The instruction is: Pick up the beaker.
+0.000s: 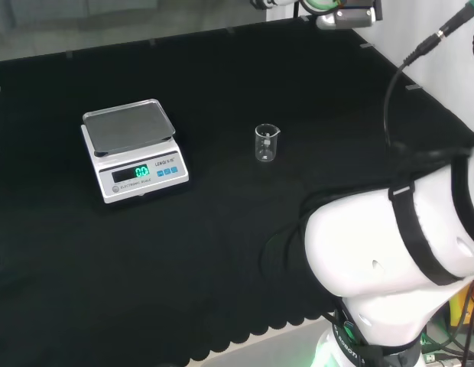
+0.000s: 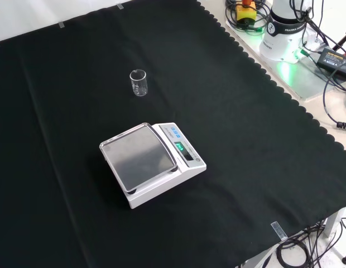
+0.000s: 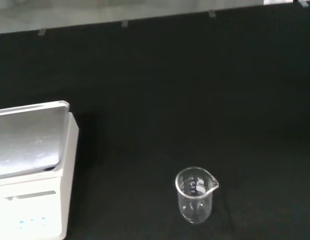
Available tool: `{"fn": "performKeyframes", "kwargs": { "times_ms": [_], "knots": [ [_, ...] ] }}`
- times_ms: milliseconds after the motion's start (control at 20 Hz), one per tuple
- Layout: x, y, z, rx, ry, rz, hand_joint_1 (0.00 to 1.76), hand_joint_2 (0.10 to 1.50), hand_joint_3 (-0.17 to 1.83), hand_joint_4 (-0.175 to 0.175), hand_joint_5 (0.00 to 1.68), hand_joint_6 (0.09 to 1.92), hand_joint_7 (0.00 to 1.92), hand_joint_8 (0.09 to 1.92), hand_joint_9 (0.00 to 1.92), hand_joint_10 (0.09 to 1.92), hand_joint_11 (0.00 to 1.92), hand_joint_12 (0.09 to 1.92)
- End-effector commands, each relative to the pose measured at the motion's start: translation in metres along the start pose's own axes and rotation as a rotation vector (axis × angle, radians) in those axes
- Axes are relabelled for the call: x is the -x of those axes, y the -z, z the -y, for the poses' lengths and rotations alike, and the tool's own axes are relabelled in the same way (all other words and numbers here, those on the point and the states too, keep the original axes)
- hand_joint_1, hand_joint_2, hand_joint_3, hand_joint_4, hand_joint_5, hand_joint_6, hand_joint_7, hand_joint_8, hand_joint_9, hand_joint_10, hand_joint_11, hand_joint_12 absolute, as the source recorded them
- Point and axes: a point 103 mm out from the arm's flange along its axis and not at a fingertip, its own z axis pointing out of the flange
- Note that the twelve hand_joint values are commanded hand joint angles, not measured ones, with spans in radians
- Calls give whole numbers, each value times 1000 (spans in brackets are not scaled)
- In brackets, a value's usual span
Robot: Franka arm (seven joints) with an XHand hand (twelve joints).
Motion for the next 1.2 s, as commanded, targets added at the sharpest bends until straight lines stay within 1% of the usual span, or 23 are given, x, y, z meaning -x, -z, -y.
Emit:
{"fn": "performKeyframes", "kwargs": {
  "times_ms": [50, 250, 450, 700, 900, 1200],
  "knots": [
    [25, -25, -34, -28, -3, -23, 357, 1021, -36, -41, 0, 87, 0, 252, 0, 155, 0, 1076],
    [16, -43, -48, -63, -7, -19, 358, 1020, -36, -43, 0, 87, 0, 260, 0, 162, 0, 1073],
    [5, -65, -60, -97, -8, -36, 360, 1019, -36, -46, 7, 87, 0, 269, 0, 174, 0, 1070],
    [-8, -91, -69, -117, -18, -60, 372, 1015, -36, -49, 16, 87, 0, 300, 0, 219, 0, 1077],
    [-13, -113, -76, -141, -35, -77, 400, 1009, -37, -54, 23, 87, 0, 329, 0, 284, 0, 1105],
    [-16, -147, -80, -188, -54, -110, 414, 1007, -36, -60, 34, 87, 0, 365, 0, 332, 0, 1137]
  ]
}}
